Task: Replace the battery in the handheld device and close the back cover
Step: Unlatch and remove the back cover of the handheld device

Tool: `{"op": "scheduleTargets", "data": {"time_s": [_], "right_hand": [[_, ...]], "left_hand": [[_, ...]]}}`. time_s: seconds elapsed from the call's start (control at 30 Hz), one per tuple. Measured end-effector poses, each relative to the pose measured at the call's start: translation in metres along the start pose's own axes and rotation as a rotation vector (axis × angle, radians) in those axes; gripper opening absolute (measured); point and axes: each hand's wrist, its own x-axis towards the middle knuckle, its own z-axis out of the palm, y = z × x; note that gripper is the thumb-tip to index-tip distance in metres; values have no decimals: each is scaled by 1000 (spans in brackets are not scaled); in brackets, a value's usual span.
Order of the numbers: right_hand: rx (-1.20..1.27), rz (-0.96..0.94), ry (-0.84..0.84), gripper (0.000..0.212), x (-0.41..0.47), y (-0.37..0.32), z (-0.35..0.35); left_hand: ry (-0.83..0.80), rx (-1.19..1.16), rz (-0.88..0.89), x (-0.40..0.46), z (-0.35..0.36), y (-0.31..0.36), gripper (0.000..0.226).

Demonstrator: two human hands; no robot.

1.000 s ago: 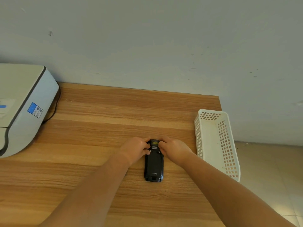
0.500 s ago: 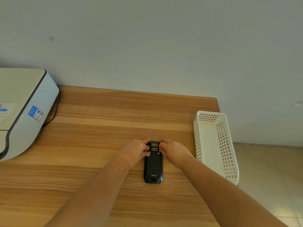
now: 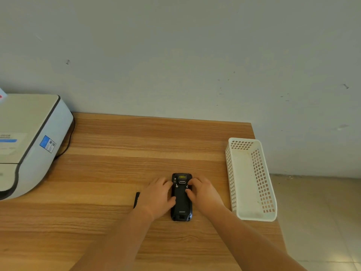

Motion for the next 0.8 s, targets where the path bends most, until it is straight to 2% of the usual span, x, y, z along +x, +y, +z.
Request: {"op": "scheduleTargets", "data": {"time_s": [0.07, 0.2, 0.5, 0.8], "right_hand": [[-6, 35, -31, 41, -5, -8, 3], [-50, 110, -89, 57, -9, -27, 11], [-91, 260, -153, 61, -3, -44, 17], [-106, 279, -167, 59, 5, -44, 18]], "left_hand": [[-32, 28, -63, -12, 2, 0, 42], [-94, 48, -116, -31, 9, -3, 52], [-172, 112, -50, -49, 25, 6, 75], [-110, 49, -109, -39, 36, 9, 59]]}}
